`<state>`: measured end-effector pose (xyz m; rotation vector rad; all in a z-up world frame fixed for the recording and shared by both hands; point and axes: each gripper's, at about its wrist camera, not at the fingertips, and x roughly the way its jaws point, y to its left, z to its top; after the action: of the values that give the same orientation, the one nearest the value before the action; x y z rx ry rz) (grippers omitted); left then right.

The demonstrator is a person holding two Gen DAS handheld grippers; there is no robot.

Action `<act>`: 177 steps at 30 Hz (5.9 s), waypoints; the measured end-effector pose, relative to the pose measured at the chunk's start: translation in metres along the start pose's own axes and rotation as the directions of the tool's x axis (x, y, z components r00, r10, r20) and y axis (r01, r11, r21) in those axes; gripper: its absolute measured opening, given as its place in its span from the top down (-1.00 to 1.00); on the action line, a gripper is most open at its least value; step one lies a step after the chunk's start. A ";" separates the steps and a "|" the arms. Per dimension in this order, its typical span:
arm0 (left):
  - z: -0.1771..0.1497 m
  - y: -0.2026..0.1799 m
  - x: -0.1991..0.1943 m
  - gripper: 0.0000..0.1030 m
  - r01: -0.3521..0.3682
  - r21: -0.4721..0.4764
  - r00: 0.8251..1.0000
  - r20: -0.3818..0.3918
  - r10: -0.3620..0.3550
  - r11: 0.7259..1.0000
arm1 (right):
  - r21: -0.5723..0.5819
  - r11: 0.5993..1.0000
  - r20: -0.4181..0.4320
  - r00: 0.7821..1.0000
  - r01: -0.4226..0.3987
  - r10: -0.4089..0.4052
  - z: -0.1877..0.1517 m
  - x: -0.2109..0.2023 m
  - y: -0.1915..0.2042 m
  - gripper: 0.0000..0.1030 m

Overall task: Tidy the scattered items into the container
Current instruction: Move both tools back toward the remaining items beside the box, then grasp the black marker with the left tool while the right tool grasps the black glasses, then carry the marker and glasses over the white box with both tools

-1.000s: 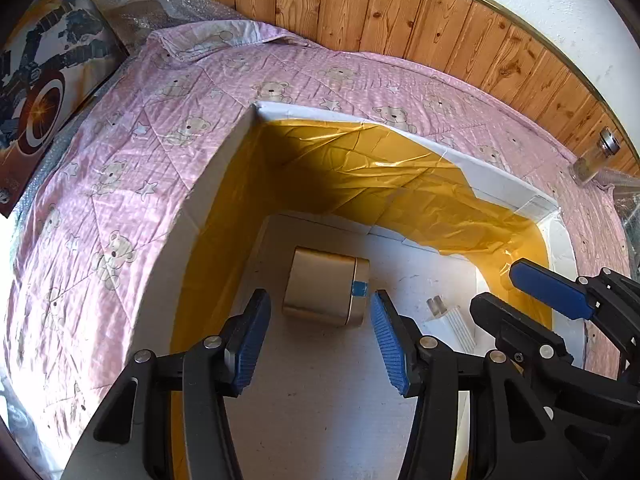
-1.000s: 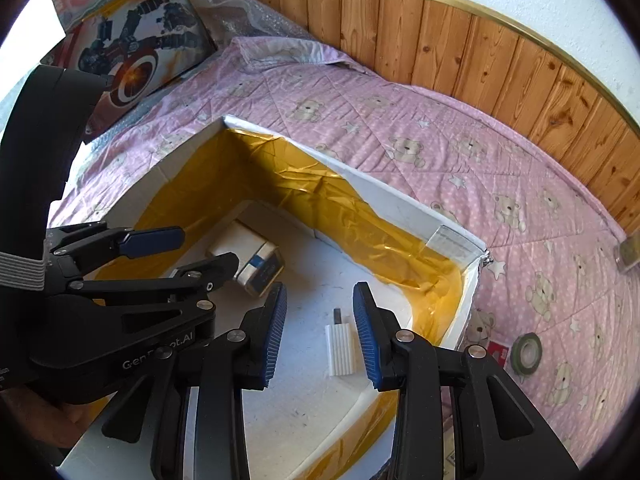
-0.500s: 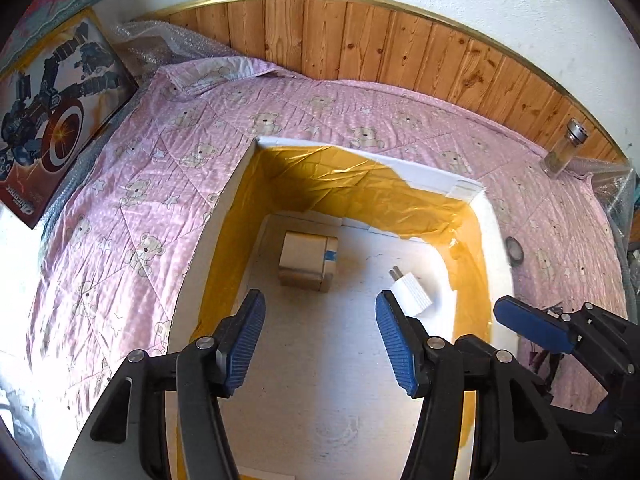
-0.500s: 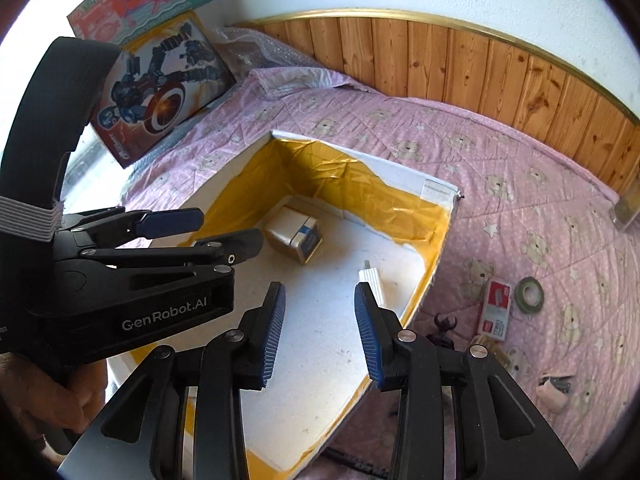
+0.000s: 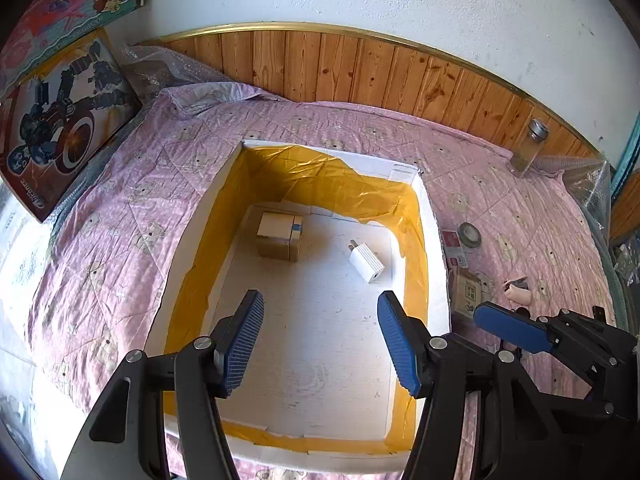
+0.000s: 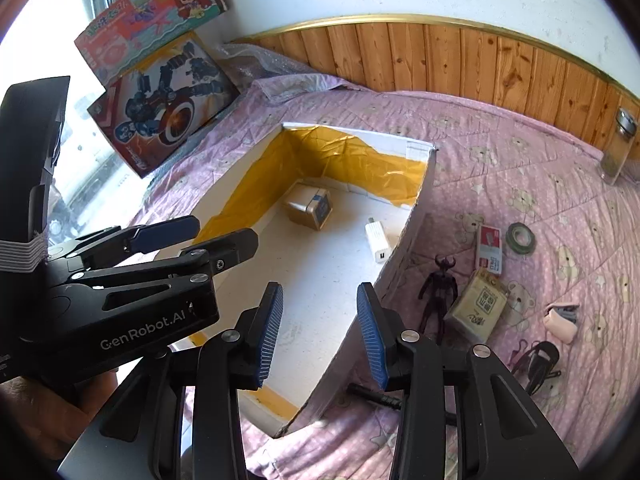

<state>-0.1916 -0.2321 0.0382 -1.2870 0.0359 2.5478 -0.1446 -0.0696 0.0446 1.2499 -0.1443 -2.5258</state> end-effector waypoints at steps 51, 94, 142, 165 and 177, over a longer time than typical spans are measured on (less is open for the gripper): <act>-0.114 -0.108 -0.050 -0.18 0.273 0.227 0.962 -0.043 -0.270 0.935 | 0.377 0.916 0.020 0.987 0.138 -0.157 -0.160 -0.071 -0.107 0.11; -0.150 -0.170 0.081 0.73 0.246 0.327 0.956 -0.237 -0.173 0.913 | 0.500 0.862 0.003 0.995 0.086 -0.101 -0.154 -0.010 -0.217 0.69; -0.075 -0.071 -0.057 0.73 0.257 0.087 0.959 0.097 -0.265 0.962 | 0.084 0.995 0.167 0.984 0.055 -0.069 -0.105 -0.087 -0.023 0.68; -0.022 0.023 -0.062 0.73 0.214 -0.049 0.964 0.170 -0.203 0.976 | -0.050 0.998 0.166 0.985 -0.041 0.049 -0.021 -0.057 0.028 0.68; 0.010 0.047 -0.044 0.73 0.182 -0.076 0.975 0.141 -0.170 0.980 | -0.041 0.991 0.079 0.988 -0.126 0.129 0.025 -0.020 0.028 0.68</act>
<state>-0.1876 -0.2864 0.0742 -1.0929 -0.2121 2.4997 -0.1468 -0.0905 0.0810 1.0883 -0.1911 -2.4588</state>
